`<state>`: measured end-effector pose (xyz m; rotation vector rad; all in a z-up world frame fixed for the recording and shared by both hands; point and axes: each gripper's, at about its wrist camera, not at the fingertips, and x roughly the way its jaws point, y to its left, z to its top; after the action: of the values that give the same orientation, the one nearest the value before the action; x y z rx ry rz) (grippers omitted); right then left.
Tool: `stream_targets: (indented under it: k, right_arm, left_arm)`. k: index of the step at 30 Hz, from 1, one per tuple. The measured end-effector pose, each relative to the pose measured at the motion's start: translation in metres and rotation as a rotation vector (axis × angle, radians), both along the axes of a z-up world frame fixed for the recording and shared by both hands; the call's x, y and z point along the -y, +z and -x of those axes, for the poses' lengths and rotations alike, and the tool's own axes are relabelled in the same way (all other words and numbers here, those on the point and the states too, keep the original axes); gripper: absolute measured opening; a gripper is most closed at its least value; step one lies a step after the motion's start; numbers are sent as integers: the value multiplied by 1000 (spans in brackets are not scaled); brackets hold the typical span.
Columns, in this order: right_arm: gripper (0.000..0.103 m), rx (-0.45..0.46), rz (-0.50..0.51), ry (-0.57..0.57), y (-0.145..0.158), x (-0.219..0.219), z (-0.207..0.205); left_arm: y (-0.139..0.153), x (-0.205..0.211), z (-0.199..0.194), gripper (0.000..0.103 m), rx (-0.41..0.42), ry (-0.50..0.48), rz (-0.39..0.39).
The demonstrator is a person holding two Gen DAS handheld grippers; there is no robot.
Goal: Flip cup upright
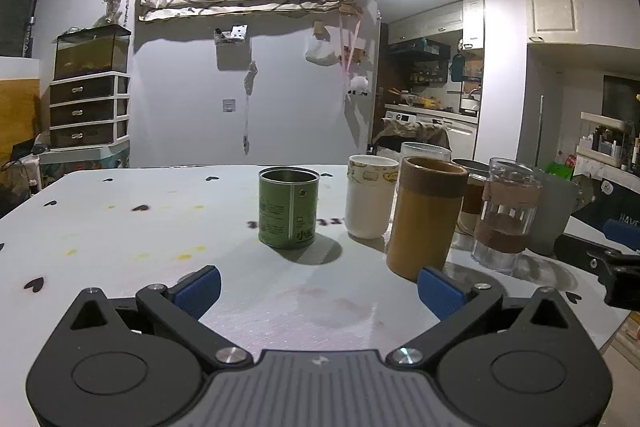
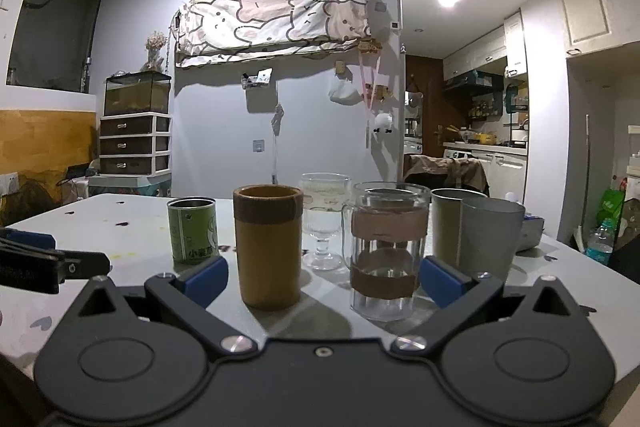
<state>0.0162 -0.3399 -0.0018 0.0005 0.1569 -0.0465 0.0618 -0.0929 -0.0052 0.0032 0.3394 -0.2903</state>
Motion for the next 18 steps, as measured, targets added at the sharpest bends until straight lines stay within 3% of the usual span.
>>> stream_targets:
  k: [18]
  right_arm:
    - [103, 6, 5, 3, -2, -2, 5]
  left_arm:
    - [1, -1, 5, 103, 11, 7, -7]
